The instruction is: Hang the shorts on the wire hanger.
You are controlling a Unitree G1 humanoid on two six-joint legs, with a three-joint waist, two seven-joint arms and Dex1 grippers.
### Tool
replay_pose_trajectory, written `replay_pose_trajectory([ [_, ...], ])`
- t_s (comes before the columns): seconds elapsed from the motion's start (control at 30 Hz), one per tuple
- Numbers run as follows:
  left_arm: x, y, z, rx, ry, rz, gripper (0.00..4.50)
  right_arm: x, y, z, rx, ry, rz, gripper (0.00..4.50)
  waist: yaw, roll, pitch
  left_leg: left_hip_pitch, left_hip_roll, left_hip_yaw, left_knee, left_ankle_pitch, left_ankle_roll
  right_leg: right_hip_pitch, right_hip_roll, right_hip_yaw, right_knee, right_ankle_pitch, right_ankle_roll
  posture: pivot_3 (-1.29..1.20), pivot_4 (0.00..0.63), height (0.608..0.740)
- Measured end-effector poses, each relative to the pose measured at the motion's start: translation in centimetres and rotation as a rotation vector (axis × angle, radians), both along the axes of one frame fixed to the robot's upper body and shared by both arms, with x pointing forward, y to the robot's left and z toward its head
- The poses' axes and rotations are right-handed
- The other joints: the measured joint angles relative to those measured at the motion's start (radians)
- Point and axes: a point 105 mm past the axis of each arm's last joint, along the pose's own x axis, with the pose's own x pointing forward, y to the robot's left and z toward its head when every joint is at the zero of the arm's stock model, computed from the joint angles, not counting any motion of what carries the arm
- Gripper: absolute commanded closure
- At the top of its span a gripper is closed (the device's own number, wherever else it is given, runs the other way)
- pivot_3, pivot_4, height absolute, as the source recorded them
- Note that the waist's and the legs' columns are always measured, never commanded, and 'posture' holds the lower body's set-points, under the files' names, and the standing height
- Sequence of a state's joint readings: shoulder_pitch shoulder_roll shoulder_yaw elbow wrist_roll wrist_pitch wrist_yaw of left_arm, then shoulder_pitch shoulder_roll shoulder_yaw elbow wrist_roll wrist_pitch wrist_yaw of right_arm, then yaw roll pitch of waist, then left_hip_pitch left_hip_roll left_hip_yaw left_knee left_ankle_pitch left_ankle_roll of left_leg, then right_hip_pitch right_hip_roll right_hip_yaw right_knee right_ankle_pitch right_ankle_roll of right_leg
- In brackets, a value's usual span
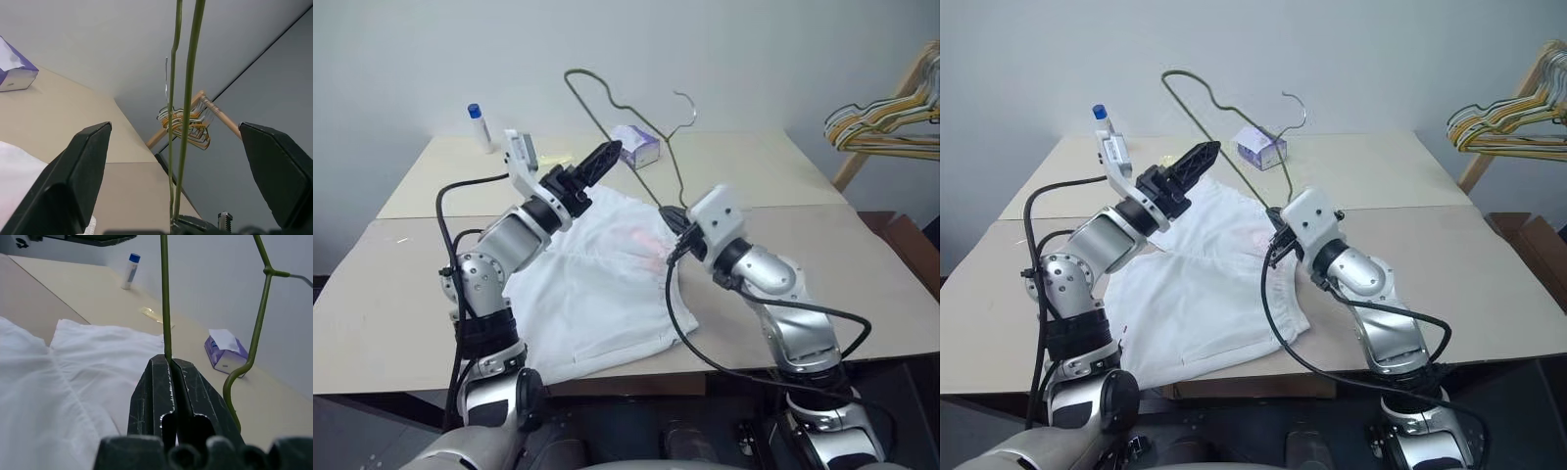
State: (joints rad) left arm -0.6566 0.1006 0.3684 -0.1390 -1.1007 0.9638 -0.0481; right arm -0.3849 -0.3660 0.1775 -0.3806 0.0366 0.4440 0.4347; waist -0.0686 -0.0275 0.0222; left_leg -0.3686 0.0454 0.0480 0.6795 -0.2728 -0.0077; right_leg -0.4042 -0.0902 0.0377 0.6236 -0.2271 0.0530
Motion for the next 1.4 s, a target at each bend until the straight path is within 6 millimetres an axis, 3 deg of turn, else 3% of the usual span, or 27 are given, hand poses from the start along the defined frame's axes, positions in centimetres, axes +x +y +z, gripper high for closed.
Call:
replay_pose_trajectory([
  [0.13,-0.1,-0.3,-0.1,0.014,-0.001,-0.01,0.0,-0.4,0.3,0.4,-0.04,-0.067,0.024,4.44,-0.001,0.0,0.0,0.0,0.0,0.0,0.0,0.0,0.0,0.0,0.0,0.0,0.0,0.0,0.0,-0.05,0.0,0.74],
  [0.23,0.0,-0.4,-0.2,0.024,0.006,-0.011,0.56,-0.7,0.4,0.3,-0.07,-0.096,0.038,4.5,-0.002,0.0,0.0,0.0,0.0,0.0,0.0,0.0,0.0,0.0,0.0,0.0,0.0,0.0,0.0,-0.05,0.0,0.74],
  [0.63,0.6,-0.1,-0.3,-0.008,0.028,0.01,4.49,-0.7,1.2,-0.1,-0.067,-0.099,0.039,4.5,0.0,0.0,0.0,0.0,0.0,0.0,0.0,0.0,0.0,0.0,0.0,0.0,0.0,0.0,0.0,-0.04,0.0,0.74],
  [0.8,0.5,-0.3,-0.1,-0.014,0.02,0.002,4.49,-0.6,1.3,-0.3,-0.06,-0.087,0.033,4.5,0.0,0.0,0.0,0.0,0.0,0.0,0.0,0.0,0.0,0.0,0.0,0.0,0.0,0.0,0.0,-0.04,0.0,0.74],
  [0.93,0.6,-0.4,-0.2,0.018,0.014,0.018,4.5,-0.5,1.3,-0.3,-0.079,-0.107,0.015,3.42,0.001,0.0,0.0,0.0,0.0,0.0,0.0,0.0,0.0,0.0,0.0,0.0,0.0,0.0,0.0,-0.04,0.0,0.74],
  [1.23,0.8,0.1,-0.3,0.06,-0.029,0.031,4.5,-1.0,1.4,0.3,-0.133,-0.186,0.058,0.25,-0.001,0.0,0.0,0.0,0.0,0.0,0.0,0.0,0.0,0.0,0.0,0.0,-0.001,0.0,0.0,-0.04,0.0,0.74],
  [1.27,0.8,0.4,-0.2,0.072,-0.038,0.031,4.5,-1.1,1.3,0.5,-0.115,-0.172,0.075,0.04,-0.002,0.0,0.0,0.0,0.0,0.0,0.0,0.0,0.0,0.0,0.0,0.0,-0.001,0.0,-0.001,-0.04,0.0,0.74],
  [1.4,0.0,2.1,0.8,0.125,-0.141,-0.039,4.5,-2.1,-0.3,1.6,0.004,-0.01,0.208,0.04,-0.002,0.0,0.001,0.0,0.0,0.0,0.0,0.0,0.0,0.0,0.0,-0.001,-0.001,0.0,-0.001,-0.04,0.0,0.74],
])
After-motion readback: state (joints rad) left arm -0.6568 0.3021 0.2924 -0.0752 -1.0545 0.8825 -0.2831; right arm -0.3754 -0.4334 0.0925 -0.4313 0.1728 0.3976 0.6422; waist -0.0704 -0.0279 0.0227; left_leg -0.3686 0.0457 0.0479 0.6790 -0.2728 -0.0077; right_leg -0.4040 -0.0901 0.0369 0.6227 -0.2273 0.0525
